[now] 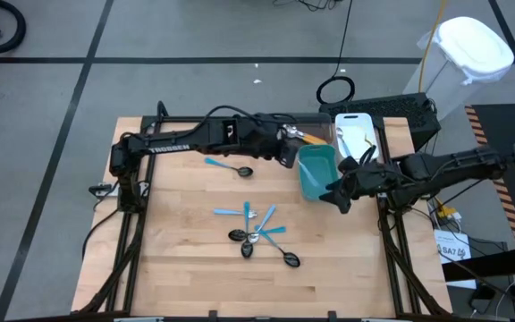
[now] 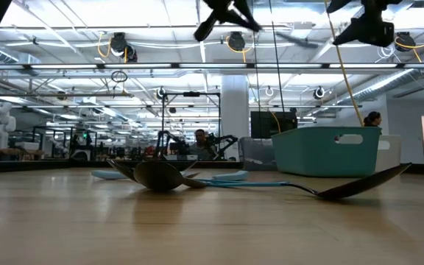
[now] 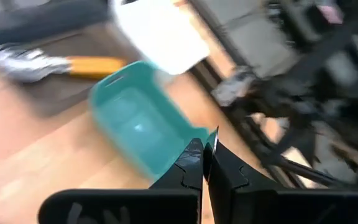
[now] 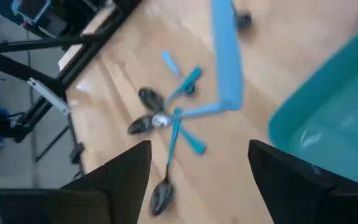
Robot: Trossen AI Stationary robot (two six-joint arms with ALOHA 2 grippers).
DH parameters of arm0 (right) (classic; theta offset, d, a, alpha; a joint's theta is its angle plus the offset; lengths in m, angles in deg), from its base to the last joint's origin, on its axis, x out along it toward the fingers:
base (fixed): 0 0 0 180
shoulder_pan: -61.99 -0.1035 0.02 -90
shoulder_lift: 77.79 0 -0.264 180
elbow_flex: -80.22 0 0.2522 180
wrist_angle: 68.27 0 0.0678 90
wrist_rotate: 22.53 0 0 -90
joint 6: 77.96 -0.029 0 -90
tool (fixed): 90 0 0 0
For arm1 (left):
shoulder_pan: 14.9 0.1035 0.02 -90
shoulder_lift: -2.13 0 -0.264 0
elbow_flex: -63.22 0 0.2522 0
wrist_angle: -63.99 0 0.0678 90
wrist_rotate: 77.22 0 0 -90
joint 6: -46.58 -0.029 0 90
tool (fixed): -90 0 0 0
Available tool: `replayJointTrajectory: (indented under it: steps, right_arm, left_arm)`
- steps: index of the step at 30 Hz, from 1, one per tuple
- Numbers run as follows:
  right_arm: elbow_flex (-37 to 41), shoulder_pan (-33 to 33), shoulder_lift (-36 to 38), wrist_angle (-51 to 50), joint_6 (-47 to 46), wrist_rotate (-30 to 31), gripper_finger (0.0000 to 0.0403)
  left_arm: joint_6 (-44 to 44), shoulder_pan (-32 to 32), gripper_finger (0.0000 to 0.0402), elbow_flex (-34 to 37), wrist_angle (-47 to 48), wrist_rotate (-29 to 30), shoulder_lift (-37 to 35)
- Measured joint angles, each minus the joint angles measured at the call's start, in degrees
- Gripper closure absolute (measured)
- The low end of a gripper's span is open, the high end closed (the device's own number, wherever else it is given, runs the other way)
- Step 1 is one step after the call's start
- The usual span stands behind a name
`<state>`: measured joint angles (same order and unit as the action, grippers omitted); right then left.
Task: Sort silverware by color (type)
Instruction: Put the light blue spoon into the white bin
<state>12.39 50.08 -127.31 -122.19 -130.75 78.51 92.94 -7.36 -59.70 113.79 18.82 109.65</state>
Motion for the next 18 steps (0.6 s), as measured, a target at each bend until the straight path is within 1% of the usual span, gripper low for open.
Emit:
replayJointTrajectory:
  steps: [3, 8, 12, 16, 18]
  right_arm:
    - [0.0, -2.2, -0.3, 0.1, 4.1, 6.2, 0.0152]
    - [0.0, -4.9, -1.8, -0.1, 9.3, 14.7, 0.0184]
    - [0.0, -5.5, -3.3, -0.2, 12.1, 20.7, 0.0198]
    - [0.0, -5.5, -4.0, -0.8, 19.0, 25.1, 0.0197]
    - [0.0, -5.5, -4.1, -1.2, 20.7, 27.7, 0.0194]
  left_arm:
    - [3.2, 0.2, 0.0397, 0.0, 2.2, 3.4, 0.0]
    - [6.7, 0.0, 0.0397, 0.0, 0.3, 9.1, 0.0]
    - [8.6, 0.0, 0.0397, 0.0, -1.9, 10.1, 0.6]
    - [10.4, -0.7, 0.0397, 0.0, -3.0, 11.9, 1.7]
    - [11.1, -1.1, 0.0397, 0.0, -3.0, 12.4, 1.8]
